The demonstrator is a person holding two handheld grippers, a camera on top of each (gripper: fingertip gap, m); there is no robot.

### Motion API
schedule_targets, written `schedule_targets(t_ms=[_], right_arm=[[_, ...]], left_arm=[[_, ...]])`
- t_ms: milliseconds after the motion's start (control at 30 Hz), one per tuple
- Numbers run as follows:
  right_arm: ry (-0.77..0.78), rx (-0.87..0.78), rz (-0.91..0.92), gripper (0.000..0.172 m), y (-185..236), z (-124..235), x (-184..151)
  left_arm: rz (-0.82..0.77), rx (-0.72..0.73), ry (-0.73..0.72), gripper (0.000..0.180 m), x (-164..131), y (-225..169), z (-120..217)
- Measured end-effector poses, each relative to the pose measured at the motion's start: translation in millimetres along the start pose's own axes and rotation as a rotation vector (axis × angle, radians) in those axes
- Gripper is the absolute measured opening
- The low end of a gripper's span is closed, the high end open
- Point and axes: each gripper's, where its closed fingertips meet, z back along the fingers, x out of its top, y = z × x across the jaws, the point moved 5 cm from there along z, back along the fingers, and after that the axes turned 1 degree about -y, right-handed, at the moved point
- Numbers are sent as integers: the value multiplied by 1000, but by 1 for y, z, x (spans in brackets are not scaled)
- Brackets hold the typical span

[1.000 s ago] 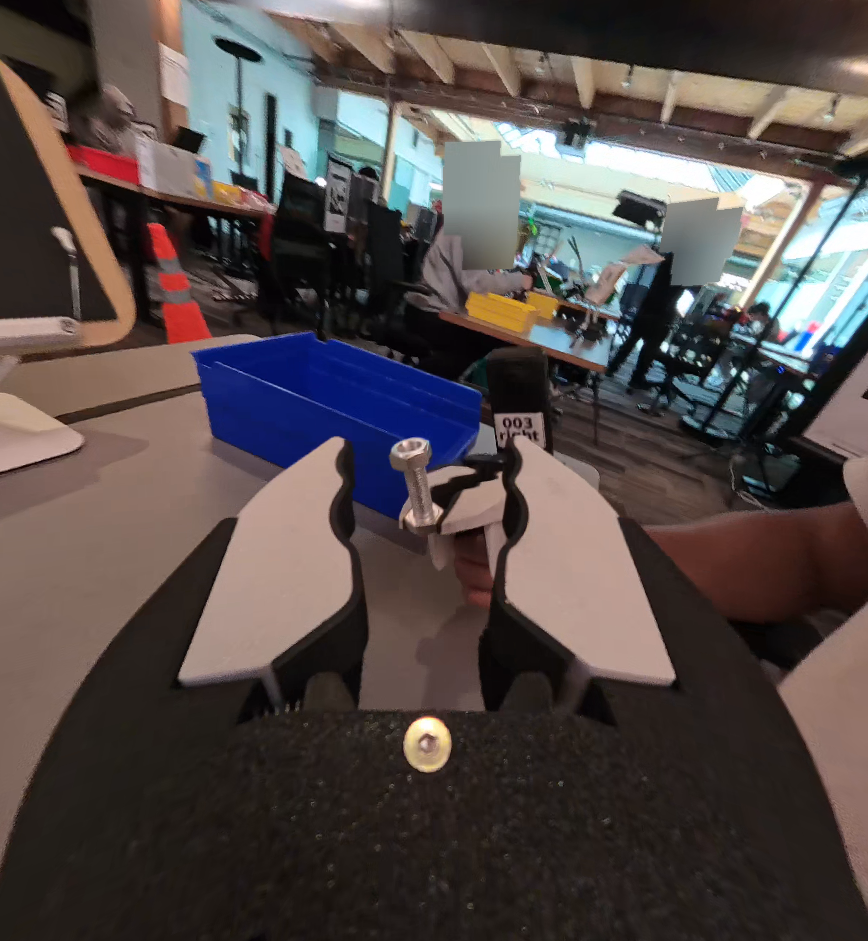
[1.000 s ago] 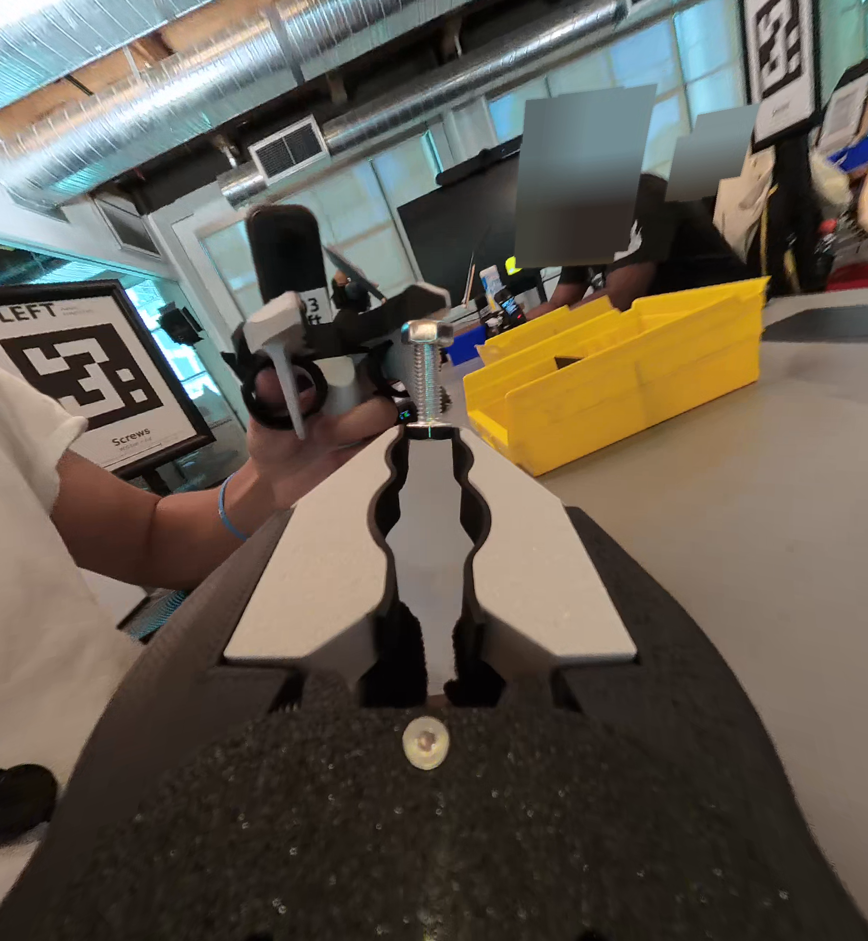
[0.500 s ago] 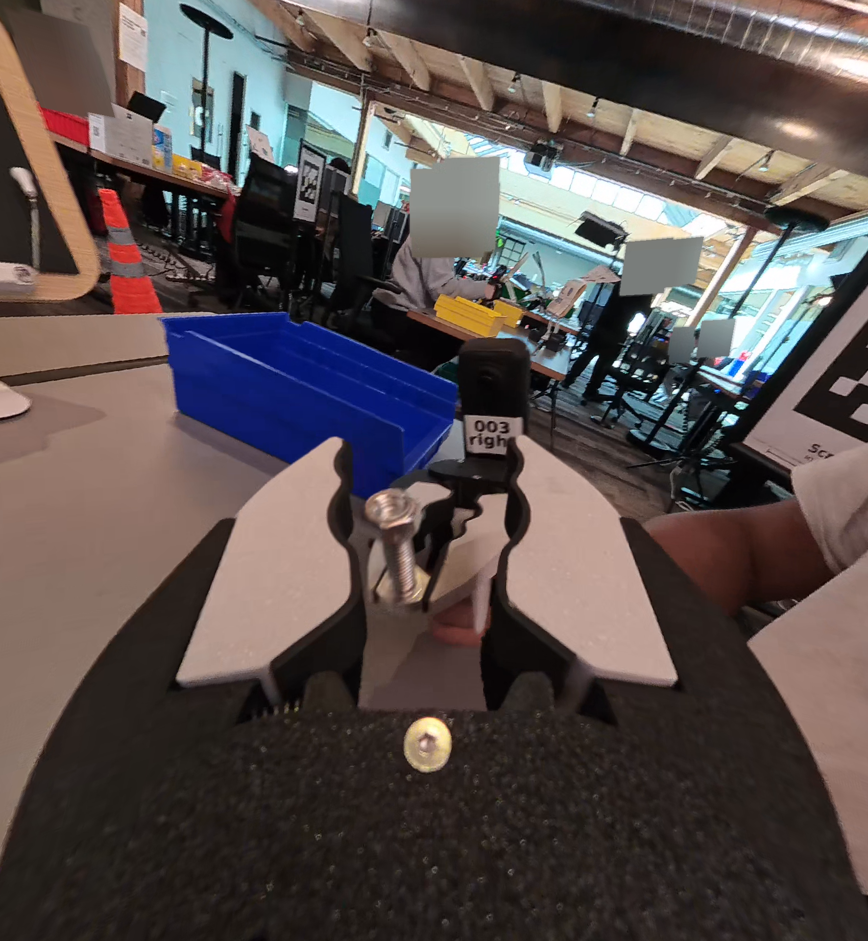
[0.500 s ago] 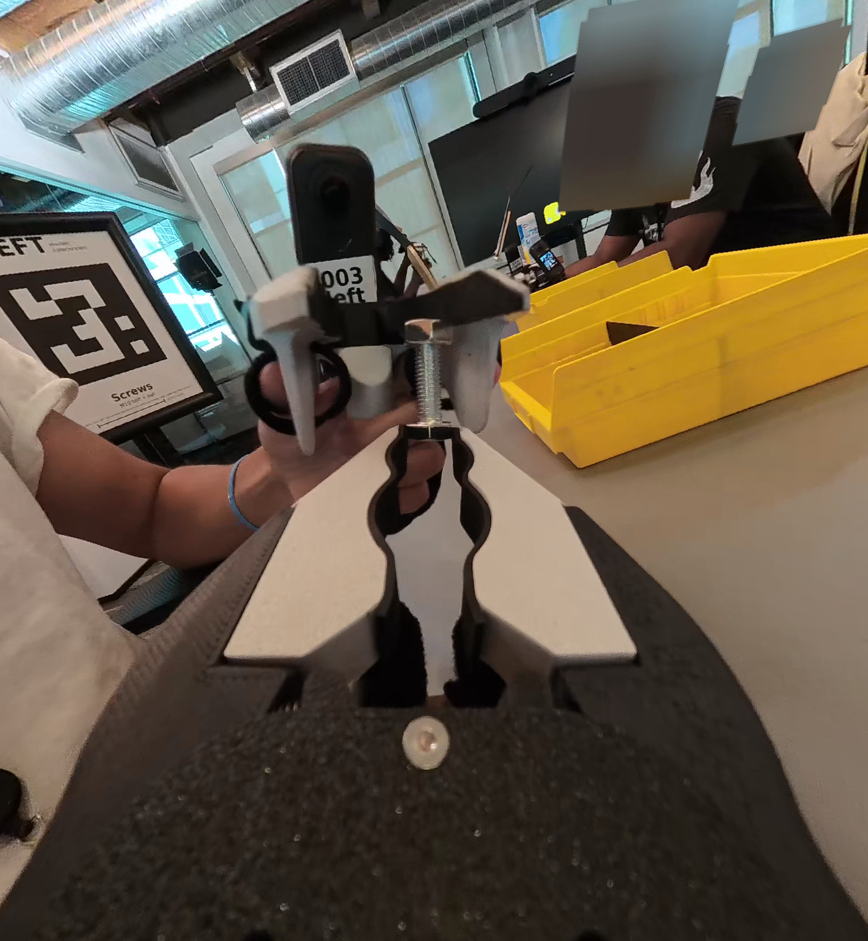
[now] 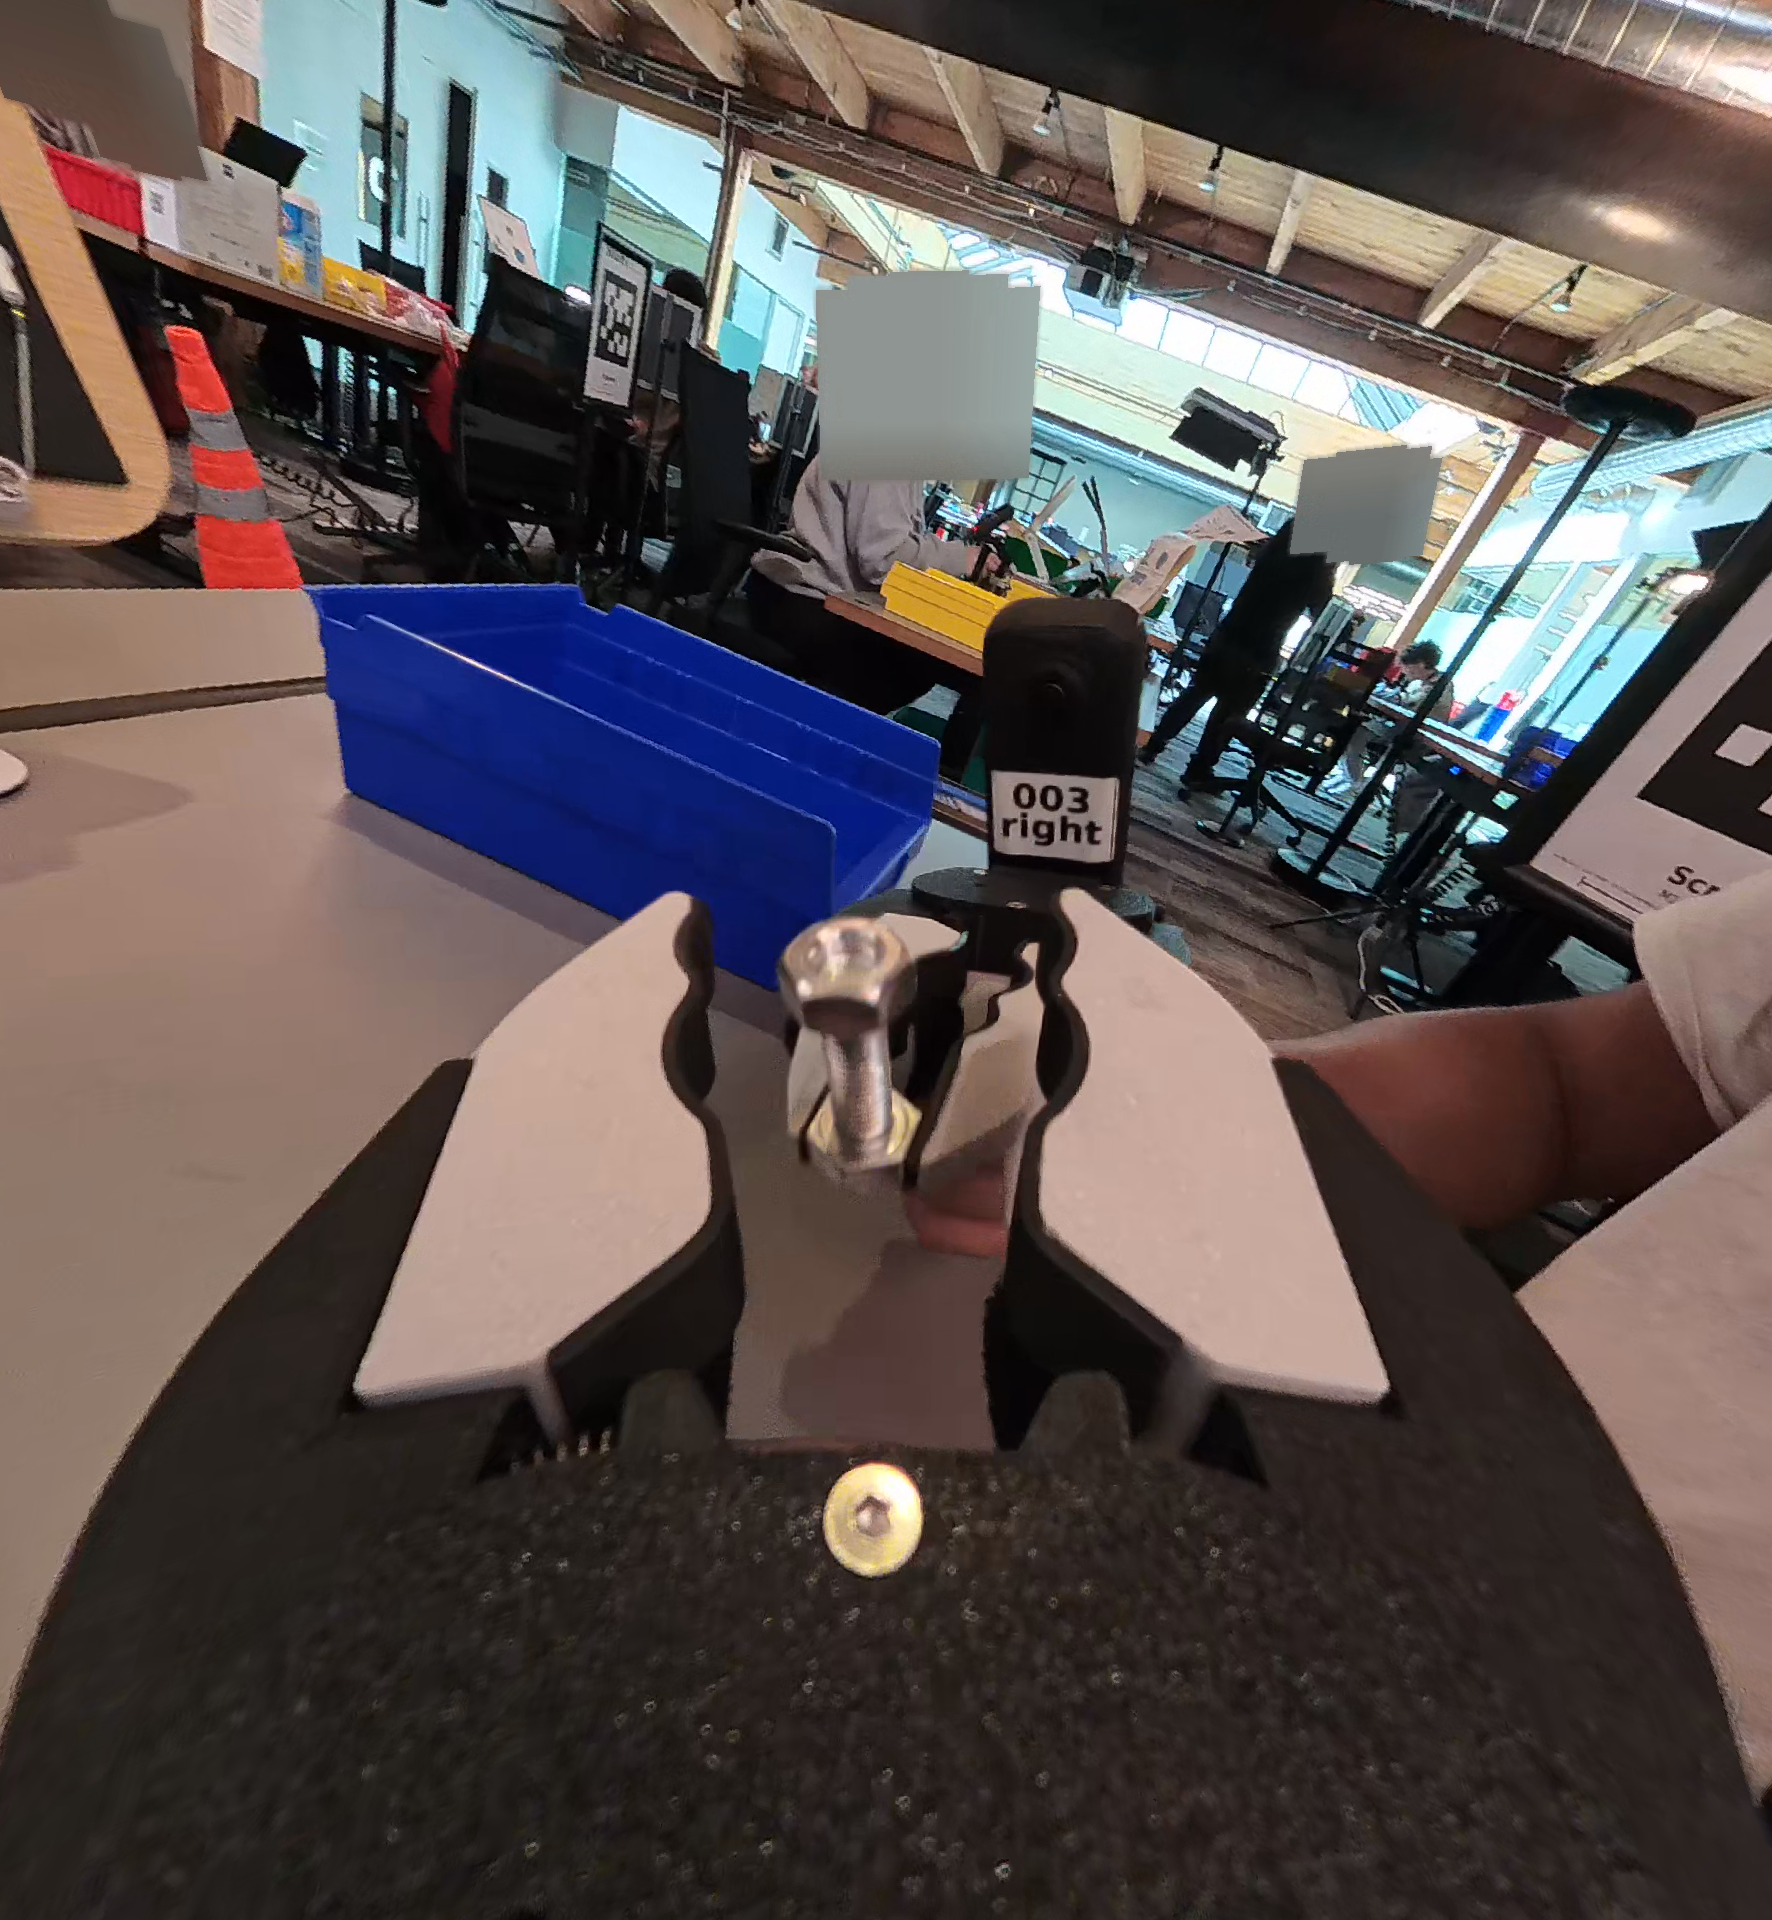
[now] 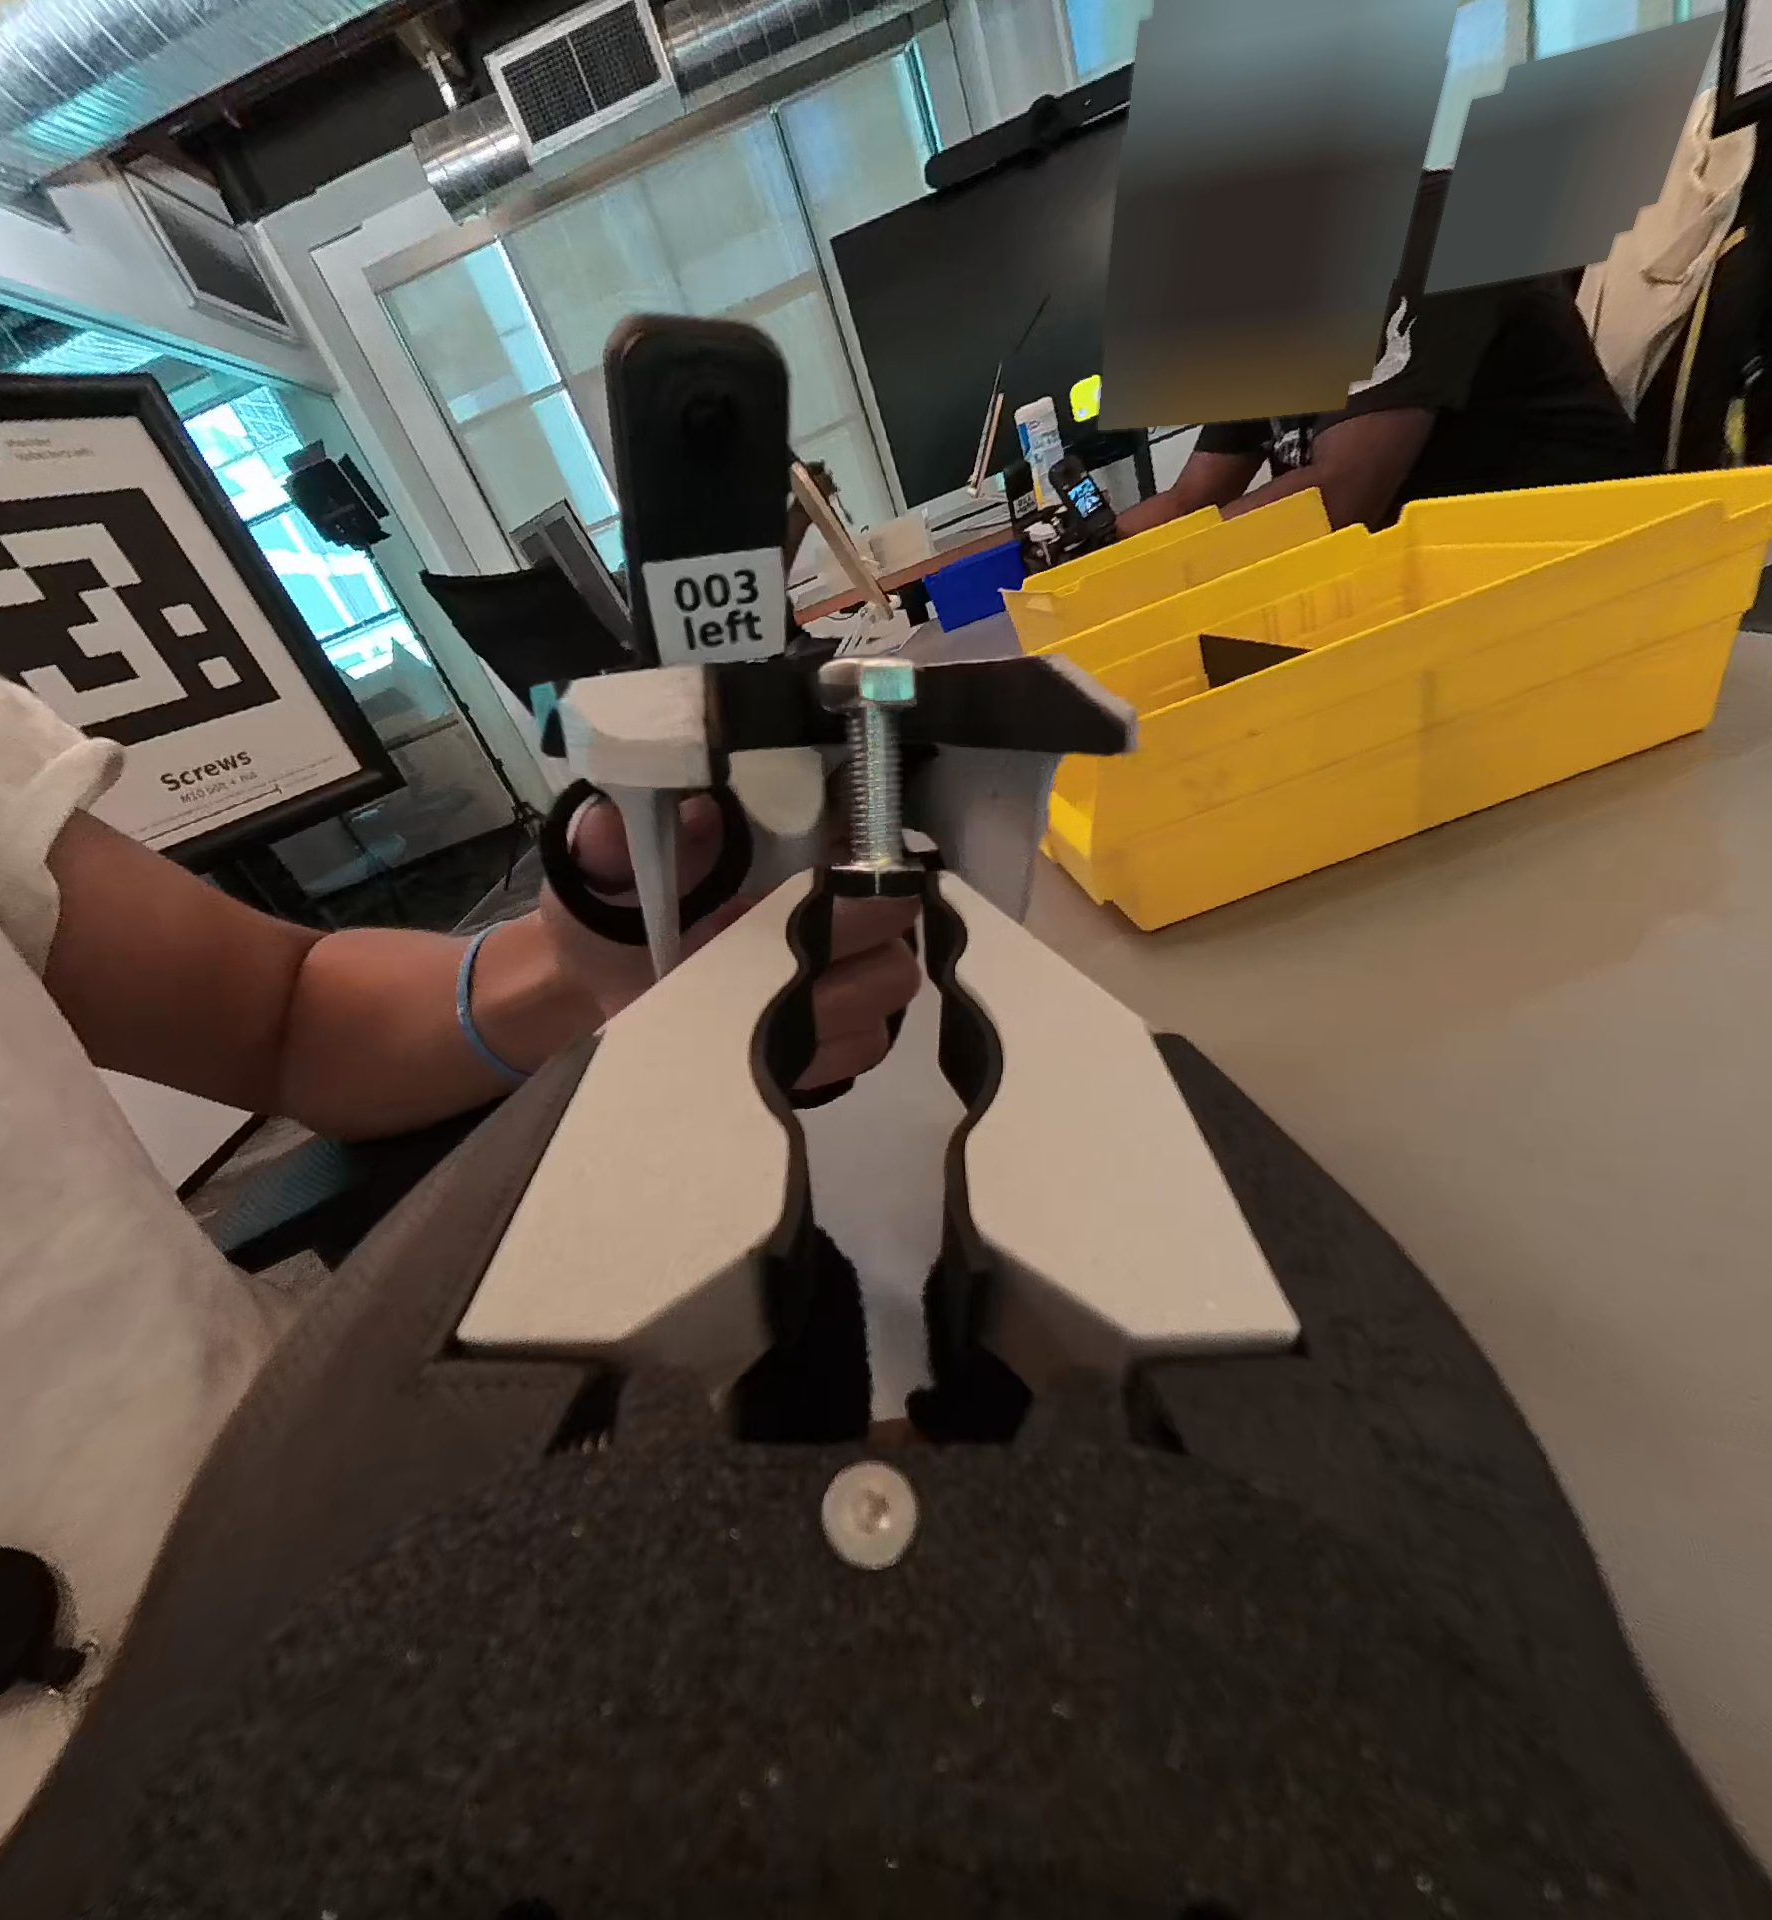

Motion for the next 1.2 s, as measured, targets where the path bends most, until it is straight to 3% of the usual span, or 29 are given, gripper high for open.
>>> schedule_targets(t_ms=[133,333,567,667,800,1000,1133,1200], right_arm=[[1,-53,-13,17,-12,8,0],[24,6,-19,17,2,-7,-5],[5,-85,-20,17,-16,14,2],[22,-61,-30,17,-14,7,-1],[30,-5,-22,17,1,-4,-4],[28,-104,-17,17,-18,16,0],[47,-75,-23,17,-14,9,-2],[55,-48,-6,17,-6,2,-3]], left_arm=[[-18,21,-20,58,1,2,5],[-32,-20,22,59,-3,-4,-2],[-24,33,-16,57,0,3,11],[-20,3,-7,69,-2,-4,0],[-30,-15,30,64,-3,-5,-8],[-17,23,-6,62,-1,2,10],[-38,-10,29,68,-4,-5,-1],[-35,-37,61,62,-5,-4,-6]])
